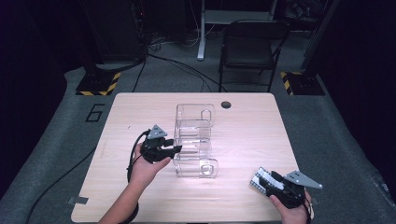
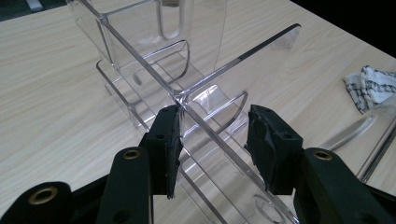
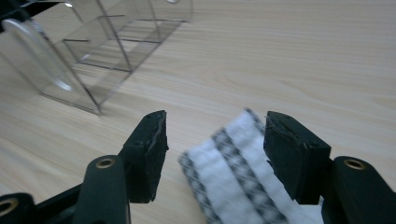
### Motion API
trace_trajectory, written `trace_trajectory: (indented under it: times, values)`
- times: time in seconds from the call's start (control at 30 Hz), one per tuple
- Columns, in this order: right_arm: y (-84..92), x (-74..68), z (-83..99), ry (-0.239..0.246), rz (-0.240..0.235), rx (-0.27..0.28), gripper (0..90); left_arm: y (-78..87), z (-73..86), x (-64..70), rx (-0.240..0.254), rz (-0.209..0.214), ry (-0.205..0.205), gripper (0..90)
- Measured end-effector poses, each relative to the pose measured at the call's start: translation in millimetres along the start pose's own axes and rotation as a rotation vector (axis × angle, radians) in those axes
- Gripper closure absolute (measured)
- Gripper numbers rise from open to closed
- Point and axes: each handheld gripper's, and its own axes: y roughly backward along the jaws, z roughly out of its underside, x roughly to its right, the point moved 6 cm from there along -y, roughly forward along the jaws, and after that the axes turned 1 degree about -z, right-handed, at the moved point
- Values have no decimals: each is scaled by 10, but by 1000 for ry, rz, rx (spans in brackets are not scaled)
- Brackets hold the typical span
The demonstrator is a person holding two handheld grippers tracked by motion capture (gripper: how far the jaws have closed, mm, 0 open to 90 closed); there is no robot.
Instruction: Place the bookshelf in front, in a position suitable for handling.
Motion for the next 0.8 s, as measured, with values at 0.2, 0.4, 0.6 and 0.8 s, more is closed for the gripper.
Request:
trace_trajectory:
  times: [0.2, 0.4, 0.6, 0.8]
  values:
    - [129, 232, 156, -21, 55, -80, 380, 15, 13, 7, 7, -6, 5, 535]
    - [216, 362, 345, -39, 106, -150, 399, 50, 9, 12, 11, -6, -4, 541]
    - [161, 417, 393, -56, 113, -170, 398, 104, -28, 33, 34, -10, -4, 488]
    - [-4, 382, 402, -67, 81, -197, 391, 233, -71, 75, 69, -2, -12, 462]
